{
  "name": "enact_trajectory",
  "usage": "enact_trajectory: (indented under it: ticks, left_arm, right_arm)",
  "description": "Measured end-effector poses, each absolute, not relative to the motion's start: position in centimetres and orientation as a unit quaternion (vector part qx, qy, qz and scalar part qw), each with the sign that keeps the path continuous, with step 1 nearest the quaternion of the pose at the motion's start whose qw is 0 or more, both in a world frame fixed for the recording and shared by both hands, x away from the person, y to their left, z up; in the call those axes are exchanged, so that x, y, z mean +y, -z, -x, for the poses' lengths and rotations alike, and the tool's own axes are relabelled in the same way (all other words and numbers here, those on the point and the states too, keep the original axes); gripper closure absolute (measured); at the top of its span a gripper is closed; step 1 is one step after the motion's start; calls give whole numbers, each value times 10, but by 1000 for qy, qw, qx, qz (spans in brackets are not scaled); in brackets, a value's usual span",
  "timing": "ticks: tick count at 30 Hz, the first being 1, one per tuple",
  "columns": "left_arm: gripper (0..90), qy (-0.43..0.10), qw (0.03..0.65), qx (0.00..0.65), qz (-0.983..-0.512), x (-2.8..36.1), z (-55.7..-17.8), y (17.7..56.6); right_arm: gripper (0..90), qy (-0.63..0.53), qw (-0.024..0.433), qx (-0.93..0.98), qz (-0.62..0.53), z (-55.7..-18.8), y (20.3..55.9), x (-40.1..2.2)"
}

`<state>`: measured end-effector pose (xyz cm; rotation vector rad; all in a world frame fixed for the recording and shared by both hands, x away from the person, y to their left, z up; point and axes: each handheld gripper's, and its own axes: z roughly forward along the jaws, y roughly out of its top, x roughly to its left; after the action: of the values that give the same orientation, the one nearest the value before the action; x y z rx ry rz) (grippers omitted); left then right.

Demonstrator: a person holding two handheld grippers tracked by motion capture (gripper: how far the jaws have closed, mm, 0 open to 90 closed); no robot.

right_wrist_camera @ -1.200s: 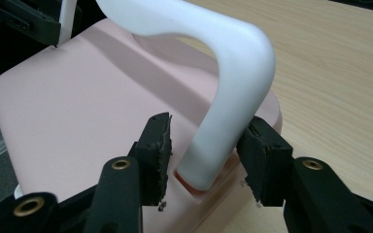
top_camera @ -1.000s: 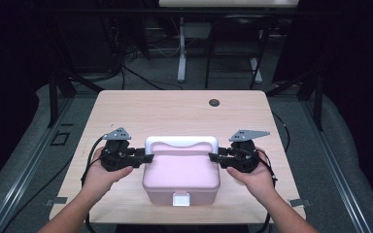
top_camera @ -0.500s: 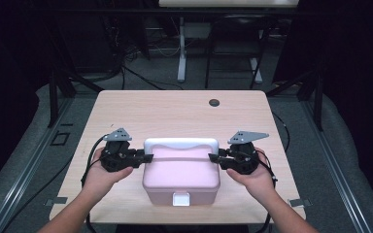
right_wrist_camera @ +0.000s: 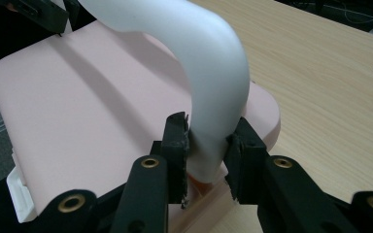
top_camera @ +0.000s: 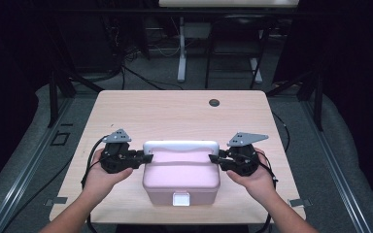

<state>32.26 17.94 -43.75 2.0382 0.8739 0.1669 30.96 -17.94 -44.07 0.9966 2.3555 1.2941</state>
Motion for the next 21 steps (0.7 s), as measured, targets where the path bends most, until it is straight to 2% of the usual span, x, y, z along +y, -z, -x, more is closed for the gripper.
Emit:
enact_trajectory:
  ticks: [21]
  left_arm:
    - [741,-76,433,342,-830,178,-321,435]
  right_arm:
    - [737,-448,127,814,-348,-309,439,-180]
